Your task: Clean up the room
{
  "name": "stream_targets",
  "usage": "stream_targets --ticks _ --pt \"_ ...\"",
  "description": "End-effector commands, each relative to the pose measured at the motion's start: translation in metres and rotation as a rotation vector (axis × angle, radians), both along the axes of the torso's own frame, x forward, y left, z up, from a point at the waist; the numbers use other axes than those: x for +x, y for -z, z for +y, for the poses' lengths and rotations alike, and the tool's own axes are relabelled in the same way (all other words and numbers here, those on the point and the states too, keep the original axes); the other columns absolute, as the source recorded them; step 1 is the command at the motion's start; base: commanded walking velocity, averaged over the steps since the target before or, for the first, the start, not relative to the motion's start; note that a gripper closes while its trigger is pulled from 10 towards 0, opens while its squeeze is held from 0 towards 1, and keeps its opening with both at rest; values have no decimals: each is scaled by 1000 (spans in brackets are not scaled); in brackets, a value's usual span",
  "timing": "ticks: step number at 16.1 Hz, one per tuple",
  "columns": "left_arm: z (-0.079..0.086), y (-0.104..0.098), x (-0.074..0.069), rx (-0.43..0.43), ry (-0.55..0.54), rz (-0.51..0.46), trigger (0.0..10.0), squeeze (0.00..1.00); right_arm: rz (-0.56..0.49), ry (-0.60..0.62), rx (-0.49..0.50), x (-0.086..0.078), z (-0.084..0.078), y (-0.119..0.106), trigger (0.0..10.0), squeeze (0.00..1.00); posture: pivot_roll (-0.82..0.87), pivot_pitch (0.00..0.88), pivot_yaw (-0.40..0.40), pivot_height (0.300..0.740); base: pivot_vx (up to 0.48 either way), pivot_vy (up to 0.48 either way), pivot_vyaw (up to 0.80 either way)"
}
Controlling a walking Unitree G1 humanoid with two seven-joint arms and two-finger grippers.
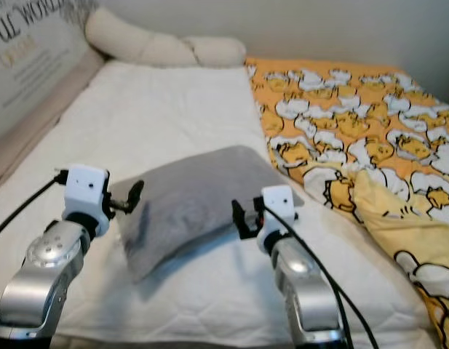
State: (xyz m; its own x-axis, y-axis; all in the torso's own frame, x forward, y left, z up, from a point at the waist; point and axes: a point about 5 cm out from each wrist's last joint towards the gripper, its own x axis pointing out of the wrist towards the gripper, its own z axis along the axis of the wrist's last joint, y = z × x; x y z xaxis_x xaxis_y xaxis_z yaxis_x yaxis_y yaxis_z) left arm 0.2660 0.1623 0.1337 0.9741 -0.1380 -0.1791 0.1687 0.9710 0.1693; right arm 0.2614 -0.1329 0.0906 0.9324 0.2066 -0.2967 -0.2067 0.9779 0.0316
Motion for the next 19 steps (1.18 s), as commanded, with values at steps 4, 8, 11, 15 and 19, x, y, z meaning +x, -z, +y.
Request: stream_targets --ticks 4,8,11,15,19 --pt "-11 -1 0 -3 32 -7 10000 0 -6 34 -12 0 -10 -1 10000 0 -52 0 -32 740 65 0 0" --pt "-11 -1 1 4 34 -7 10000 0 -6 34 -11 1 -10 -1 10000 0 -51 0 -33 740 0 0 0" --pt "-13 5 2 6 36 14 10000 0 22 47 -23 3 -14 3 10000 0 -57 0 -33 740 0 0 0" --pt "-13 21 35 22 25 71 10000 0 143 87 -56 11 -22 19 10000 0 -59 0 -23 740 0 0 0" --pt "23 37 74 93 -158 142 10000 0 197 74 -104 17 -22 27 10000 0 -91 0 12 740 0 0 0"
